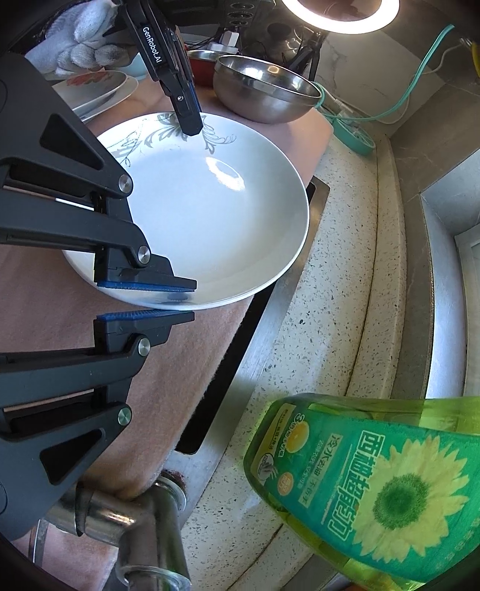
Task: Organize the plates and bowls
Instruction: 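Move the left gripper to the white leaf-pattern plate and grip its rim, then carry the leaf-pattern plate with the left gripper onto the rose plate stack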
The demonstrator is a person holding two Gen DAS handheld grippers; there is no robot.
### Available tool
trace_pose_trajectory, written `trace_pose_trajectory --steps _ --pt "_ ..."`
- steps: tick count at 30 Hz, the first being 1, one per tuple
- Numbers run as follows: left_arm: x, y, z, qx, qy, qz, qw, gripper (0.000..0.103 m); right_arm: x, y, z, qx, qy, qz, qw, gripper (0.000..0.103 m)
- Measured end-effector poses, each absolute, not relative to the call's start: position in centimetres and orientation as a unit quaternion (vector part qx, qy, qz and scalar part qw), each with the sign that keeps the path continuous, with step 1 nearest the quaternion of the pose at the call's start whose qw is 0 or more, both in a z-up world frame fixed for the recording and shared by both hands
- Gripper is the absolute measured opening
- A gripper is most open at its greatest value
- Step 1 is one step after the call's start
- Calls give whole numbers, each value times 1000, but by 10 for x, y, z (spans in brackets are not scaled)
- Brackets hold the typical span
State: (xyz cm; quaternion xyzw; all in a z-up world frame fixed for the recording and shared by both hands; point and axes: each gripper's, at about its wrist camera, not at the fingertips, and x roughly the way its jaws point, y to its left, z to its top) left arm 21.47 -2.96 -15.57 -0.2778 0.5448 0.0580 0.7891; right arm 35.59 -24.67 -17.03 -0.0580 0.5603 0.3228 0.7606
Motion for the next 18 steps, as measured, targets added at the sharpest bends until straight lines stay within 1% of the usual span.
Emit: trace_pose_trajectory --steps 18 --pt "175 -23 -110 -259 516 8 817 12 282 -265 -117 -27 533 297 792 9"
